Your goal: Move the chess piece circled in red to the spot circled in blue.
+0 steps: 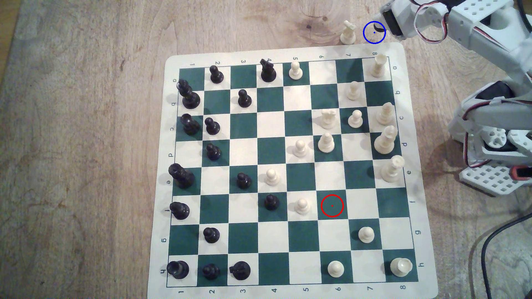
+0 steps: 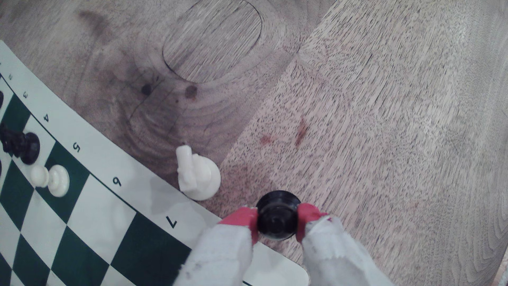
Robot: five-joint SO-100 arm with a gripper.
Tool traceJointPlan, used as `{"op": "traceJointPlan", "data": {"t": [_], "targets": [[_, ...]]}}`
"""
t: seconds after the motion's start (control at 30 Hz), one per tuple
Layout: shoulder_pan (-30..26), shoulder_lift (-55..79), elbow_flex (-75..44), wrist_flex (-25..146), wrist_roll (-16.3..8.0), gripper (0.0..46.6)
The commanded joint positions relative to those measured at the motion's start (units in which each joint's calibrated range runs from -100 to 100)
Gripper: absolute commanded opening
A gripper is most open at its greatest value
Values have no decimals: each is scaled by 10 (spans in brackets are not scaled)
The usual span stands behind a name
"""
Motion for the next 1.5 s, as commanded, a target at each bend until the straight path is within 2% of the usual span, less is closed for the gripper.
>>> {"op": "traceJointPlan", "data": {"t": [0.0,1.03,1.47], "targets": [[-11,9,6,-37,-7,3],[-21,45,55,-107,-11,3],[-20,47,70,-121,-4,3]]}}
